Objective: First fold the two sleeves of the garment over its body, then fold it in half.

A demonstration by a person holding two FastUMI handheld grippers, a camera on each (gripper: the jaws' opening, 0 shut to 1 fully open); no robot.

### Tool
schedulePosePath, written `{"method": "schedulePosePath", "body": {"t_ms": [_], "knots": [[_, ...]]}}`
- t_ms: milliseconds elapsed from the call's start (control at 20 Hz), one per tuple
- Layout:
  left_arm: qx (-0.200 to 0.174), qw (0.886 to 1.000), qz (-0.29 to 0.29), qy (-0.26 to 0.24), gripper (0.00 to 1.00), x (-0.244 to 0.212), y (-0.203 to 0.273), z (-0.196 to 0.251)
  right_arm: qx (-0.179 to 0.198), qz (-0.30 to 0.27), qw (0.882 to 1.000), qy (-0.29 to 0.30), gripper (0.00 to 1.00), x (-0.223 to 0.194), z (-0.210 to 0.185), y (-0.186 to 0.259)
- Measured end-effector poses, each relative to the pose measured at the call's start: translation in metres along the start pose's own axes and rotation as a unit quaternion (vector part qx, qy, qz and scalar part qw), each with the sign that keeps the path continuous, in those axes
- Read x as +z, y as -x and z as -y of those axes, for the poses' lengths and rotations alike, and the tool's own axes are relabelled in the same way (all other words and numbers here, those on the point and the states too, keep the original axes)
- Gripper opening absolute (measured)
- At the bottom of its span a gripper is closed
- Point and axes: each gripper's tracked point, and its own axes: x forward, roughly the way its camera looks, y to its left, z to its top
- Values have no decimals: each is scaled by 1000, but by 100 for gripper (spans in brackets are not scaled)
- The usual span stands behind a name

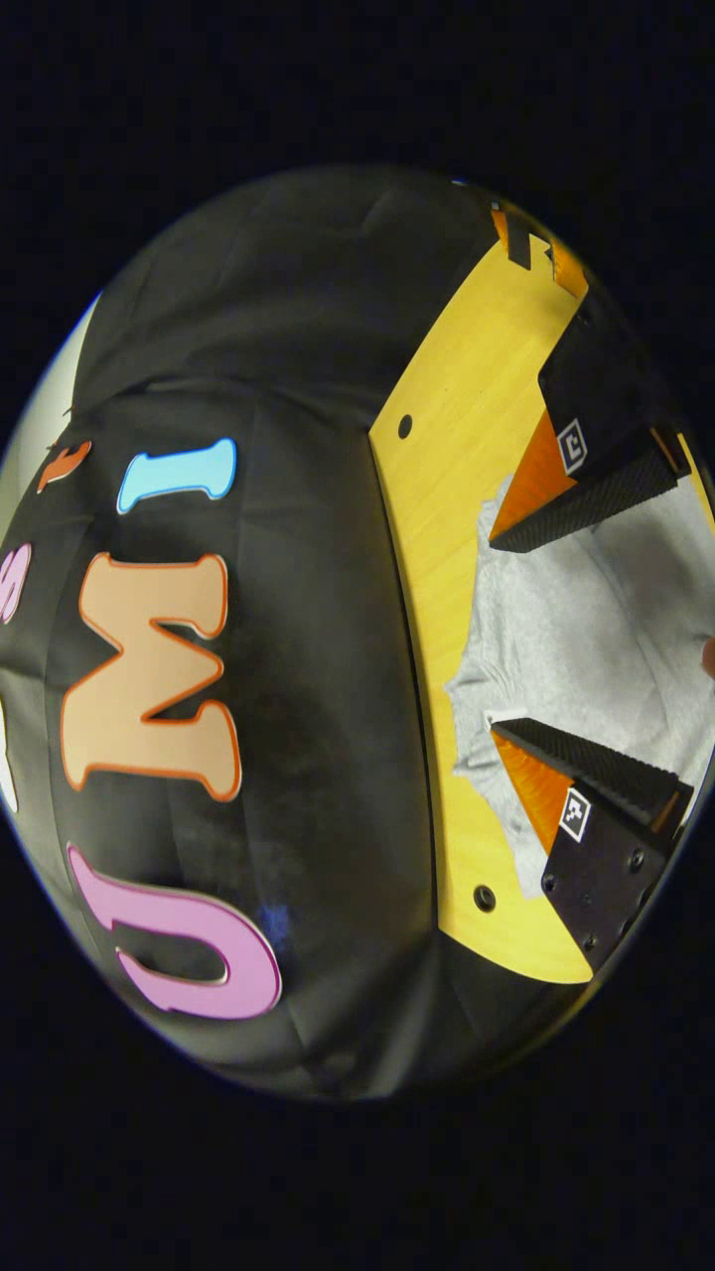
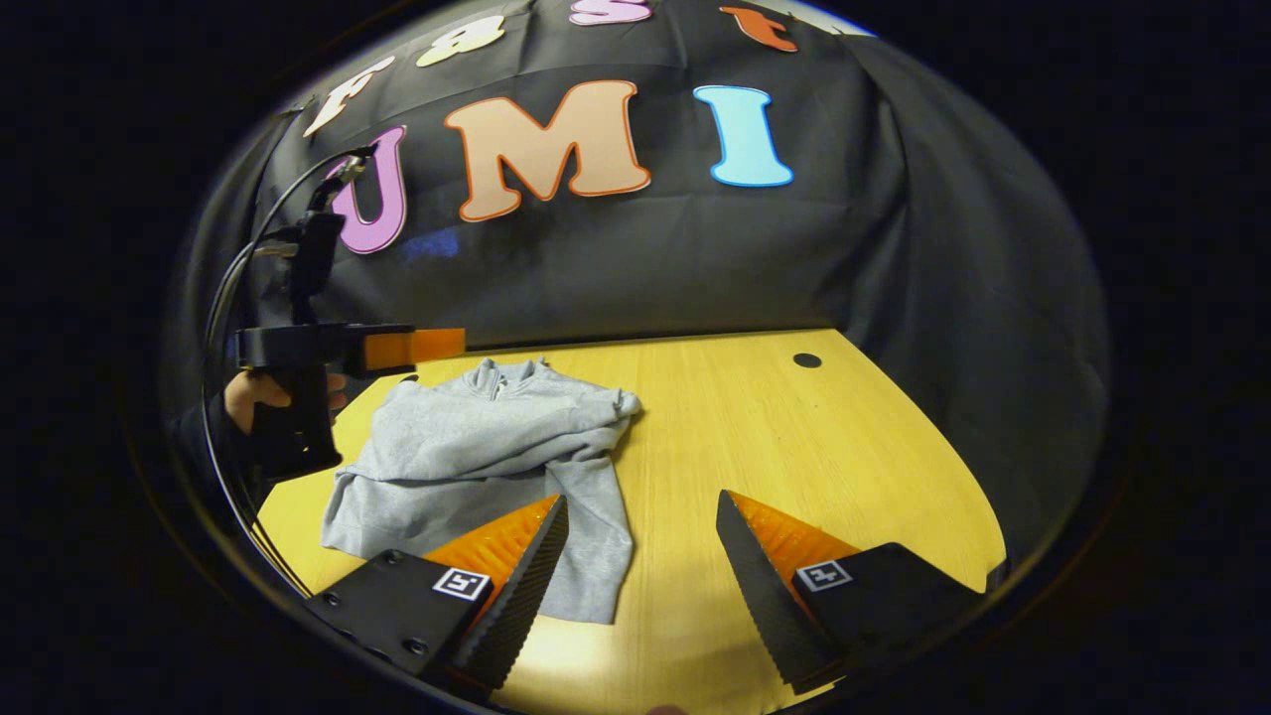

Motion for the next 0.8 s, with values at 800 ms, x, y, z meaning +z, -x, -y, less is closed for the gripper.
{"method": "schedulePosePath", "body": {"t_ms": [800], "knots": [[157, 984, -83, 27, 98, -127, 154, -153, 19, -28, 996, 82, 92, -25, -43, -33]]}}
